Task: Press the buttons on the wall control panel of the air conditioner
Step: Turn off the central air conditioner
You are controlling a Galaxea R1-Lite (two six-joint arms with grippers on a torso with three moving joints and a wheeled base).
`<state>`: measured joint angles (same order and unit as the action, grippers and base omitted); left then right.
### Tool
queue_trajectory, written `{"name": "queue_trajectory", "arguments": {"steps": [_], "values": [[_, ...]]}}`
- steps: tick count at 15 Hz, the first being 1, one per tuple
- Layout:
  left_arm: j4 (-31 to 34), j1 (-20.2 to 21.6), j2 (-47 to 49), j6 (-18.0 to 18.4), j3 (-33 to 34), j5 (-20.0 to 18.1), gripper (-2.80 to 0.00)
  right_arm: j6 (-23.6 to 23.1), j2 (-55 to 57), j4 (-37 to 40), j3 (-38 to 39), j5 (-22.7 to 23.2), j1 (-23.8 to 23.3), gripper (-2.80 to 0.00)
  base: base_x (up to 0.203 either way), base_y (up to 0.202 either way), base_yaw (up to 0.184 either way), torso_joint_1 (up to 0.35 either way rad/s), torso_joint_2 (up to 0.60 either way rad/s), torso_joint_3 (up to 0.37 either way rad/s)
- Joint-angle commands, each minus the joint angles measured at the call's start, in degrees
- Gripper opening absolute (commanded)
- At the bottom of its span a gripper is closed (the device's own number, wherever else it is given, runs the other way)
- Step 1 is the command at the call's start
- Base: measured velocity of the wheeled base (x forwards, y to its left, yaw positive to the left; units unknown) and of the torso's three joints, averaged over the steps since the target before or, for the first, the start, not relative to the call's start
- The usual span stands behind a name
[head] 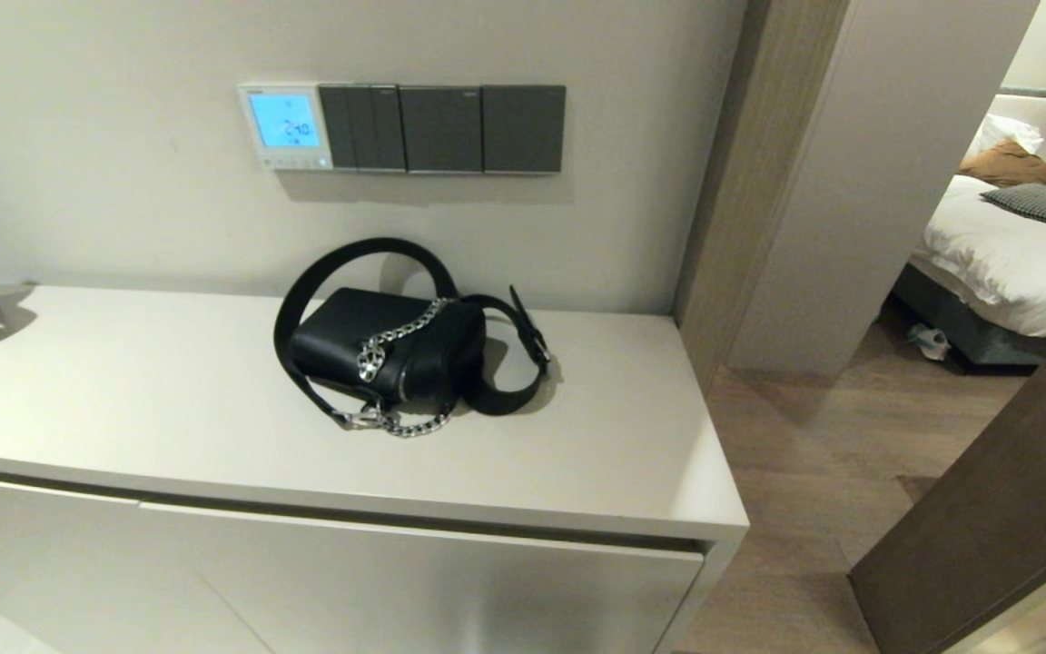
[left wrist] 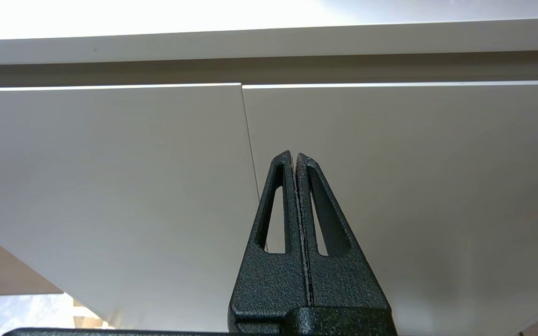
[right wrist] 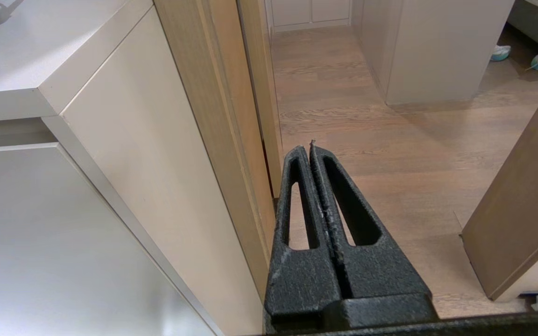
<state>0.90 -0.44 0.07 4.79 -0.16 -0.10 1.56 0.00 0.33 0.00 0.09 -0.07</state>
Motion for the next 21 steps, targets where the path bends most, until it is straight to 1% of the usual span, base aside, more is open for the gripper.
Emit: {"name": "queue_trajectory", "arguments": {"steps": [1,4,6,7,9,11,14,17,19,21], "values": [[0.0,0.0,-0.1,-0.1,0.0,0.0,-2.80,0.0,0.1,-0.1,0.1,0.0,0.0,-2.80,0.000,0.000,0.000,0.000,0.00,0.000],[0.1,0.0,0.0,-0.3,-1.2,0.0,-2.80,0.0,0.1,0.0,0.1,0.0,0.1,-2.80,0.000,0.000,0.000,0.000,0.00,0.000],[1.5,0.0,0.0,-0.3,-5.3,-0.1,-2.80,0.0,0.1,0.0,0.1,0.0,0.0,-2.80,0.000,0.000,0.000,0.000,0.00,0.000],[3.3,0.0,0.2,-0.2,-7.7,-0.2,-2.80,0.0,0.1,0.0,0.1,0.0,0.0,-2.80,0.000,0.000,0.000,0.000,0.00,0.000],[6.2,0.0,3.9,-0.2,-12.7,-2.6,-2.80,0.0,0.1,0.0,0.1,0.0,0.0,-2.80,0.000,0.000,0.000,0.000,0.00,0.000],[6.1,0.0,11.1,-0.4,-17.3,-4.2,-2.80,0.0,0.1,0.0,0.1,0.1,0.0,-2.80,0.000,0.000,0.000,0.000,0.00,0.000],[2.8,-0.2,25.2,-1.9,-25.2,-5.1,-2.80,0.0,0.1,0.0,0.1,0.0,0.0,-2.80,0.000,0.000,0.000,0.000,0.00,0.000],[-0.7,-0.4,40.9,-5.2,-36.9,-6.6,-2.80,0.0,0.1,0.0,0.1,0.0,0.0,-2.80,0.000,0.000,0.000,0.000,0.00,0.000],[-1.6,-0.6,49.9,-7.8,-45.5,-9.3,-2.80,0.0,0.1,0.0,0.1,0.0,0.0,-2.80,0.000,0.000,0.000,0.000,0.00,0.000],[-1.9,-1.6,58.2,-9.7,-52.5,-12.7,-2.80,0.0,0.1,0.0,0.1,0.0,0.1,-2.80,0.000,0.000,0.000,0.000,0.00,0.000]]}}
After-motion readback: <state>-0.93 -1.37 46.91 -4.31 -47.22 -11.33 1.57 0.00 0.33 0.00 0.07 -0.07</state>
